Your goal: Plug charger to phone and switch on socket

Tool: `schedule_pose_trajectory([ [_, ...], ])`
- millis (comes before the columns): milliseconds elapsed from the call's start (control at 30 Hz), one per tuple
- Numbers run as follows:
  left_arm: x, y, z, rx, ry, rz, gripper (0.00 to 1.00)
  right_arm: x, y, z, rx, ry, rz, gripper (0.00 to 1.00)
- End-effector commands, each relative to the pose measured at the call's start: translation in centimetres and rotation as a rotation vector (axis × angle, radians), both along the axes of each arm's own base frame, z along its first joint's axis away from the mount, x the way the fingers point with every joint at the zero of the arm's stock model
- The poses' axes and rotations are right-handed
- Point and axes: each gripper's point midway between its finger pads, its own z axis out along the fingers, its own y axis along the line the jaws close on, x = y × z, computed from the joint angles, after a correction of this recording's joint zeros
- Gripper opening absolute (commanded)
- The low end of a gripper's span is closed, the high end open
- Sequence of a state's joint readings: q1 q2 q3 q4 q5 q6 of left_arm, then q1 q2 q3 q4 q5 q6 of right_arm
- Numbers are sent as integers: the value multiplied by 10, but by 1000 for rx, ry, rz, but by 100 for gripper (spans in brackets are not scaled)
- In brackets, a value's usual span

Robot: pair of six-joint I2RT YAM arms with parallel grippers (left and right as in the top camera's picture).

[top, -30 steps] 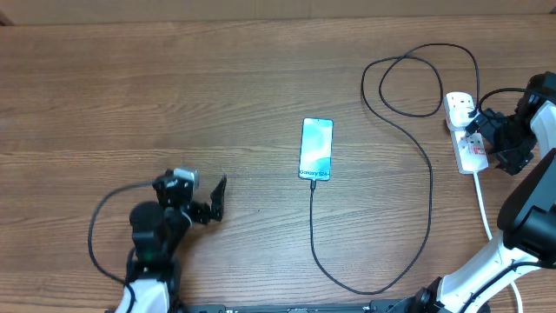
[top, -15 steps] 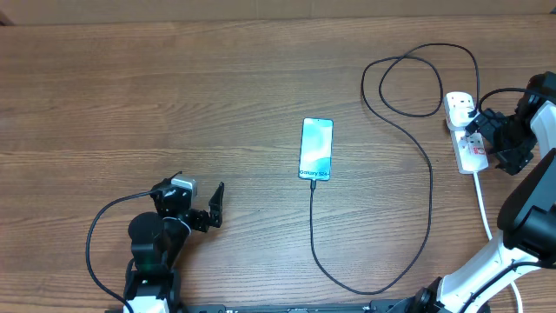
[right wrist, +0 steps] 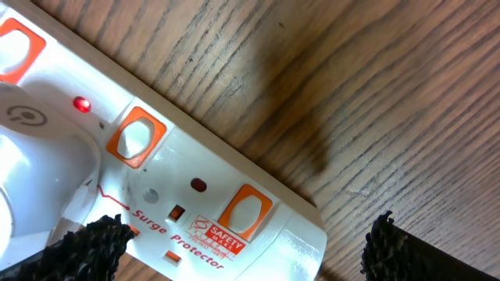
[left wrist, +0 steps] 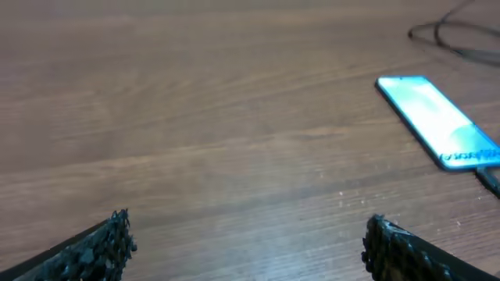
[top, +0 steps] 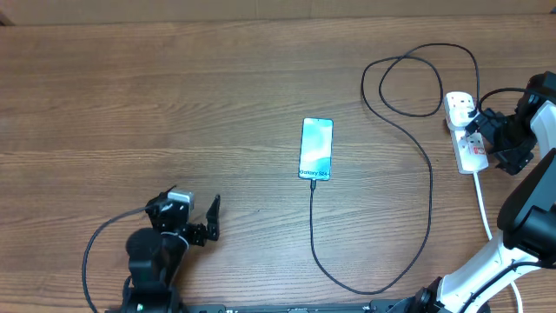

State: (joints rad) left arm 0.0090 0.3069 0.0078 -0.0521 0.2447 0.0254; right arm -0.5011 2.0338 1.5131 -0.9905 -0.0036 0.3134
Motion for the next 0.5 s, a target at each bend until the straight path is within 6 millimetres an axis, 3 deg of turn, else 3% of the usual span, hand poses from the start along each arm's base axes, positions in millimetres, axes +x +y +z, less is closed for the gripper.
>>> schedule_pose_trajectory([
  [0, 1, 6, 23, 15, -107, 32, 99, 9, 0, 4, -4, -19, 13, 100],
  [267, -4, 7, 66, 15, -298, 40, 100, 9, 0, 4, -4, -19, 13, 100],
  [467, -4, 3, 66, -15, -292, 23, 100, 9, 0, 4, -4, -19, 13, 100],
])
